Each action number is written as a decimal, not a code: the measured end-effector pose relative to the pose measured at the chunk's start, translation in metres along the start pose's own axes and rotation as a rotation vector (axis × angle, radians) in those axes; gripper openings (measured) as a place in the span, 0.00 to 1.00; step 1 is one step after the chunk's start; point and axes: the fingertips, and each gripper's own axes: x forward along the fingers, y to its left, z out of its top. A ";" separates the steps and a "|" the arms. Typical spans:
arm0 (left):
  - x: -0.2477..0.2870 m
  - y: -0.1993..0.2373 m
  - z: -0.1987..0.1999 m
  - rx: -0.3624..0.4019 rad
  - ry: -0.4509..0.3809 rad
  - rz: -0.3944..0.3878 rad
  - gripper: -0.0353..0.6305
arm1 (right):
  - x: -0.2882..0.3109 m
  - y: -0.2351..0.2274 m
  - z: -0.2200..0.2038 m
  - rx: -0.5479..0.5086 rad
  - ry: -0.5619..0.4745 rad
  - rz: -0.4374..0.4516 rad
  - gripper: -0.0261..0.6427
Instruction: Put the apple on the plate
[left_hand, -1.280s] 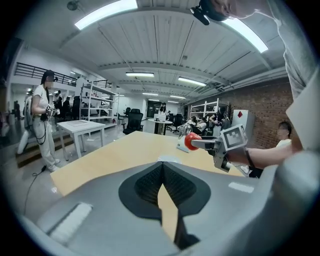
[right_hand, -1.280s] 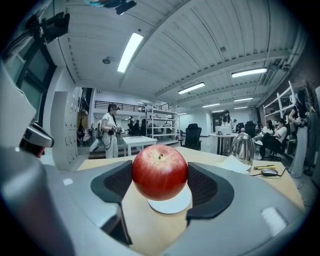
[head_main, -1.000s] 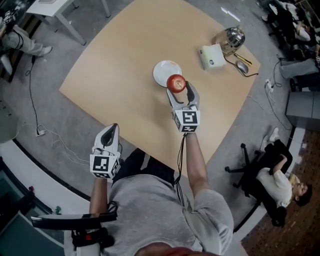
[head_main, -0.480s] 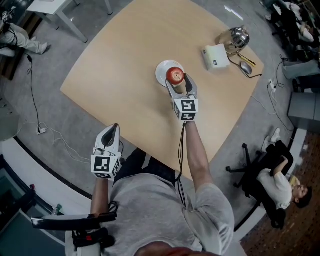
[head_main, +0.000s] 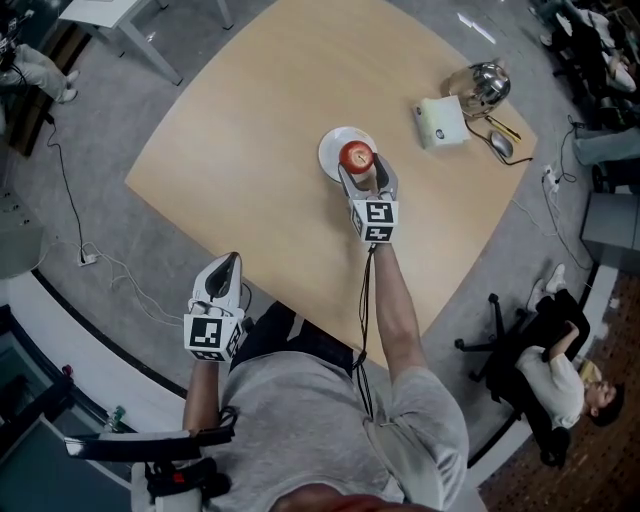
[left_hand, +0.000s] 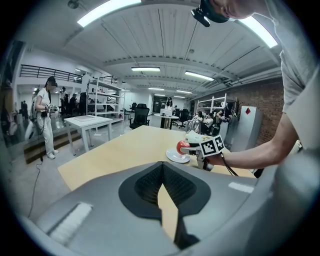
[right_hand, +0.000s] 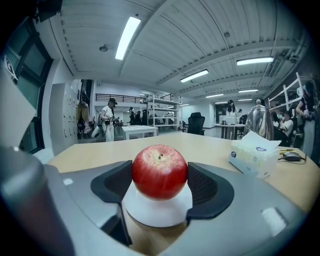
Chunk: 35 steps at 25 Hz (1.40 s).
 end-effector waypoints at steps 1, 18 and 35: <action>0.001 0.001 0.000 -0.001 0.001 0.001 0.08 | 0.002 -0.001 -0.002 0.000 0.004 -0.001 0.56; 0.008 0.011 -0.001 -0.002 0.019 0.002 0.08 | 0.023 -0.002 -0.020 0.011 0.050 -0.007 0.57; 0.005 0.014 0.001 0.000 0.002 0.003 0.08 | 0.020 -0.005 -0.023 0.028 0.063 -0.036 0.67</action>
